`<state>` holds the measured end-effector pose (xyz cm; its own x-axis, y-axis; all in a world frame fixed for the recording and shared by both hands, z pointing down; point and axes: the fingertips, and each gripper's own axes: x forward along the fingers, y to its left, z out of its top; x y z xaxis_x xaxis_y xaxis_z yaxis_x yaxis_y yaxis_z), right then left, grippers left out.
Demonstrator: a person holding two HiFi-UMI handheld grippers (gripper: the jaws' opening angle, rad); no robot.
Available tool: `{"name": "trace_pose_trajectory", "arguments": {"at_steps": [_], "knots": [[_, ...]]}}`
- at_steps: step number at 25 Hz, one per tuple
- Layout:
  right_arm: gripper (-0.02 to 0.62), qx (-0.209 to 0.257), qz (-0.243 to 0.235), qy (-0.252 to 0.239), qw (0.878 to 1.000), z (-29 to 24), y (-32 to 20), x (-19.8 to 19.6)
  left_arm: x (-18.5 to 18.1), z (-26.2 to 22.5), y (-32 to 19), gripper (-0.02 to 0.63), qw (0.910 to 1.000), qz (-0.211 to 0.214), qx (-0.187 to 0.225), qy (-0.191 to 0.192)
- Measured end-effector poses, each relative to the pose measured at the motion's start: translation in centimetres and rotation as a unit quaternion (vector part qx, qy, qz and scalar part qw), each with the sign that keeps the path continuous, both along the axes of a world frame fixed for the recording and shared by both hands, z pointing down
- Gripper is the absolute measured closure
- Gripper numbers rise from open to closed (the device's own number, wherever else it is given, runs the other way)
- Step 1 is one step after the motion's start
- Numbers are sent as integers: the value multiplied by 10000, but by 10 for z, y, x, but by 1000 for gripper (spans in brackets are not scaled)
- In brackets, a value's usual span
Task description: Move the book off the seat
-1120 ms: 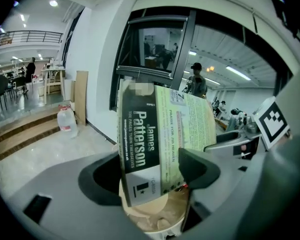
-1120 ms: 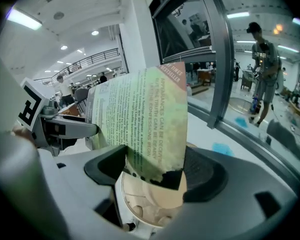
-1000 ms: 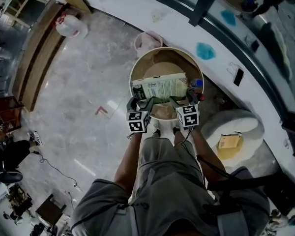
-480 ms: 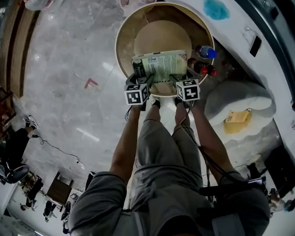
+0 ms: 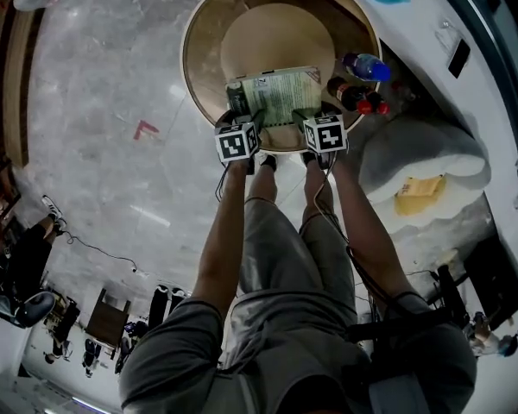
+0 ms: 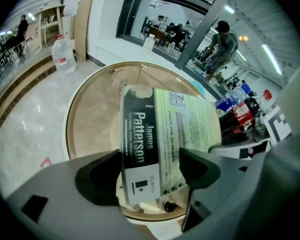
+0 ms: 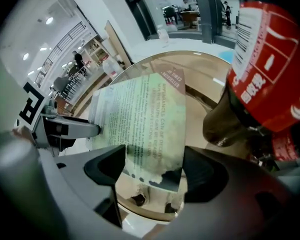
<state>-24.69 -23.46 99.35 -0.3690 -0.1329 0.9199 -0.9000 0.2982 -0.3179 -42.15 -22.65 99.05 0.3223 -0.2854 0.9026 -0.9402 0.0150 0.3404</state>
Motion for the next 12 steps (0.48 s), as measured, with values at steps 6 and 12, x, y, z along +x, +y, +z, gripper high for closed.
{"name": "trace_pose_trajectory", "arguments": {"at_steps": [6,12], "knots": [[245,550,-98,307,9980,-9,0,1,-7,-12,-7,244,9981,-340,343,-374],[245,1042,-426,227,9934,-21,-2,-14,-11,-24,-7,244,9967,-263,597,-477]]}}
